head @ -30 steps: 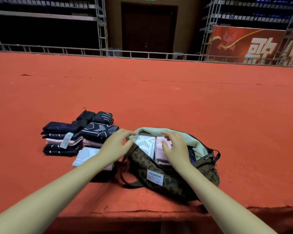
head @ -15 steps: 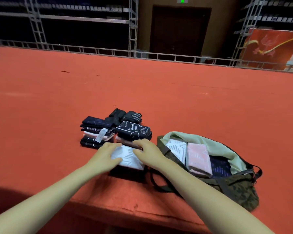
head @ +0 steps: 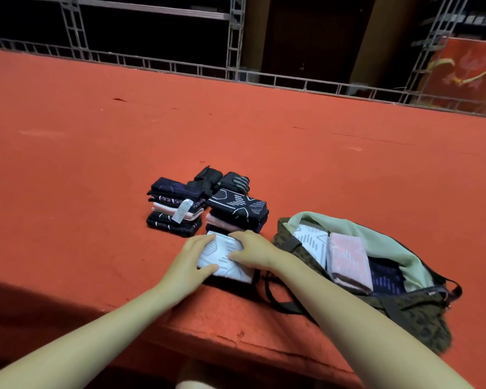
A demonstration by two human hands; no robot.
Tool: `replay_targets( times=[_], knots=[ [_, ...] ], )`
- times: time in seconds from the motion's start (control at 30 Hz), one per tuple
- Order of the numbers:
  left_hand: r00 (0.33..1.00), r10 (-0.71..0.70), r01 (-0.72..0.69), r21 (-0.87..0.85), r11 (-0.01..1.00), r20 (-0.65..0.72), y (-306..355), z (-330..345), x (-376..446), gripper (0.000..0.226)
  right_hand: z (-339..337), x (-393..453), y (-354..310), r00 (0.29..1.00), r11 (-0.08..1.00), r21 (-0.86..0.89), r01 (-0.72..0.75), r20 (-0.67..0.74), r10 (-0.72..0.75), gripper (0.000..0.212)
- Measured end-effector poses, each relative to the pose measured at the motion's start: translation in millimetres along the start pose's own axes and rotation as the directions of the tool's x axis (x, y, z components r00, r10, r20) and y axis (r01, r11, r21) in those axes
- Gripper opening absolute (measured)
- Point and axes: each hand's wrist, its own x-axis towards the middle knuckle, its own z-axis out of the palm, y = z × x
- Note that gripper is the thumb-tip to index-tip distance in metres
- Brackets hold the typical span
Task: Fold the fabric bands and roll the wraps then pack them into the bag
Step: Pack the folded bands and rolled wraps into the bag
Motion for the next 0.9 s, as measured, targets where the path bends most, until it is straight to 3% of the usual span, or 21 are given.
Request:
replay_targets(
  times=[0.1, 0.27, 0.33, 0.4, 0.5, 0.57, 0.63, 0.8, 0.9],
  knots=[
    [0.999, 0.038, -0.038, 0.015, 0.999, -0.024, 2, 2, -5, 0.068, -2, 0, -5, 0.999, 0.999, -0.034, -0.037, 0.031, 0.038, 0.037],
    [0.997, 0.026, -0.019, 0.085, 0.996, -0.071, 8, 1, -11, 0.081, -2, -16, -14, 0.998, 0.986, -0.165, -0.013, -0.060, 0.003, 0.028],
    [0.994, 0.011, -0.001, 0.091, 0.996, -0.109, 15, -3, -12, 0.086, -10, -30, -15, 0.994, 0.998, -0.064, -0.001, -0.113, -0.006, 0.027],
    [0.985, -0.008, 0.008, 0.001, 1.000, -0.173, 29, -9, -10, 0.080, -23, -46, -11, 0.978, 0.986, 0.168, 0.025, -0.209, 0.011, 0.028],
    [0.968, -0.014, -0.030, -0.172, 0.985, -0.251, 59, -20, 0, 0.060, -48, -70, -1, 0.938, 0.818, 0.561, 0.129, -0.336, 0.082, 0.042],
    [0.961, 0.005, -0.064, -0.205, 0.977, -0.275, 80, -20, 11, 0.051, -65, -85, 8, 0.900, 0.688, 0.701, 0.186, -0.402, 0.166, 0.051],
    [0.966, 0.036, -0.089, -0.200, 0.976, -0.255, 99, -12, 21, 0.047, -78, -100, 20, 0.858, 0.584, 0.785, 0.205, -0.431, 0.278, 0.050],
    [0.986, 0.158, -0.163, -0.144, 0.976, -0.043, 146, 41, 39, 0.046, -96, -145, 68, 0.755, 0.289, 0.921, 0.262, -0.383, 0.533, 0.014],
    [0.965, 0.243, -0.238, -0.061, 0.969, 0.097, 169, 81, 50, 0.045, -97, -173, 108, 0.659, 0.278, 0.921, 0.275, -0.390, 0.643, 0.019]
  ],
)
